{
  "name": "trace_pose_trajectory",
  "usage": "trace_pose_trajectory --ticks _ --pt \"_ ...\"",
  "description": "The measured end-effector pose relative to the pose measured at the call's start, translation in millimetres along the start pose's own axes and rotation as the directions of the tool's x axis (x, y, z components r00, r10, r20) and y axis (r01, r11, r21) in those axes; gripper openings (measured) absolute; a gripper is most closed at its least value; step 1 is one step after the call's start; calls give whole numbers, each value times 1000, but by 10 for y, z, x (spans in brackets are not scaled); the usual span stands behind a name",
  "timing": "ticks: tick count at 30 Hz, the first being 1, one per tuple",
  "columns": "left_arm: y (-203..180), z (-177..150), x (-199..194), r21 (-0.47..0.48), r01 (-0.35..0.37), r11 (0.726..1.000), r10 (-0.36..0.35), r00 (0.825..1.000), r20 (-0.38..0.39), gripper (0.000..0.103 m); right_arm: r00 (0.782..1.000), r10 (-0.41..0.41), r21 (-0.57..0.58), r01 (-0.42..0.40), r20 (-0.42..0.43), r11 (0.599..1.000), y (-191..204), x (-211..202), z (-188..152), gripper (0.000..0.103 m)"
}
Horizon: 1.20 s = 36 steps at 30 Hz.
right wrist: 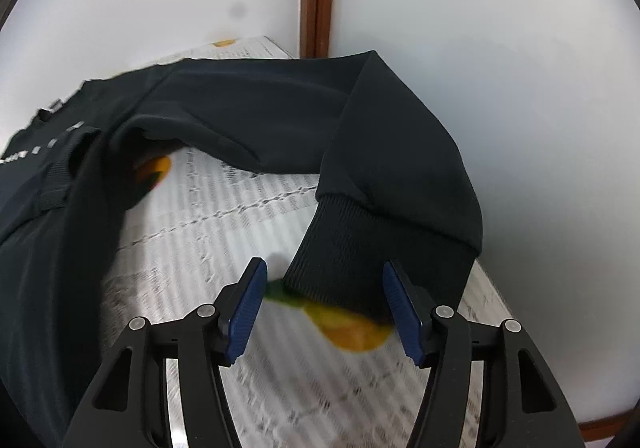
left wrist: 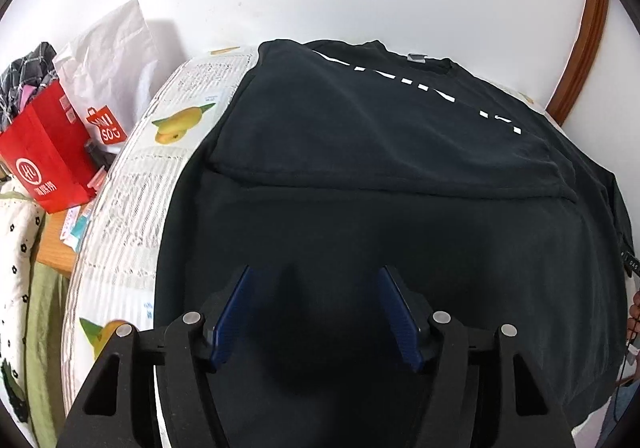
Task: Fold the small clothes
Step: 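Move the right gripper to the plain sleeve cuff and grasp it, then fold the plain sleeve across the sweatshirt body with the right gripper and release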
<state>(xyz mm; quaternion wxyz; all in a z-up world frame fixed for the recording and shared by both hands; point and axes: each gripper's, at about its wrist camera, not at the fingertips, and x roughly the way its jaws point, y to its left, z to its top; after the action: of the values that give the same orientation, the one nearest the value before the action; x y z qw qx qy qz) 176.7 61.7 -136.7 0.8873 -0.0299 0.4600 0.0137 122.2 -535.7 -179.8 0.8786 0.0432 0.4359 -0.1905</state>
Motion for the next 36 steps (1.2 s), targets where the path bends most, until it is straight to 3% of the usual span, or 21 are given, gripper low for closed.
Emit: trace_pose_trajectory --ticks 4,6,8,10,18,23,29,36 --pt "75 15 15 -21 19 1000 -18 1000 5 62 1000 -14 4 14 2 1000 9 58 56 58" --pt "127 5 26 -26 14 1000 -14 1000 3 62 999 -36 -2 36 9 999 4 74 79 30" --pt "174 4 48 -27 2 1000 -2 1000 1 62 999 -45 -21 45 8 999 20 67 100 14" --pt "240 -19 58 -29 -15 999 15 1000 2 62 998 -61 -29 61 1 998 55 53 138 7" --pt "538 -121 106 -32 -100 994 100 995 -6 62 997 -4 -35 6 78 999 356 -474 408 5" --pt "680 -117 143 -26 -148 989 148 989 16 62 984 111 -88 -100 140 991 908 -972 654 5" --pt "855 -99 235 -57 -107 993 108 994 10 62 941 277 -217 -233 196 948 1926 -1483 888 5" --pt "1002 -118 242 -93 -40 995 42 999 15 62 874 463 -336 -396 148 854 3189 -1700 976 5"
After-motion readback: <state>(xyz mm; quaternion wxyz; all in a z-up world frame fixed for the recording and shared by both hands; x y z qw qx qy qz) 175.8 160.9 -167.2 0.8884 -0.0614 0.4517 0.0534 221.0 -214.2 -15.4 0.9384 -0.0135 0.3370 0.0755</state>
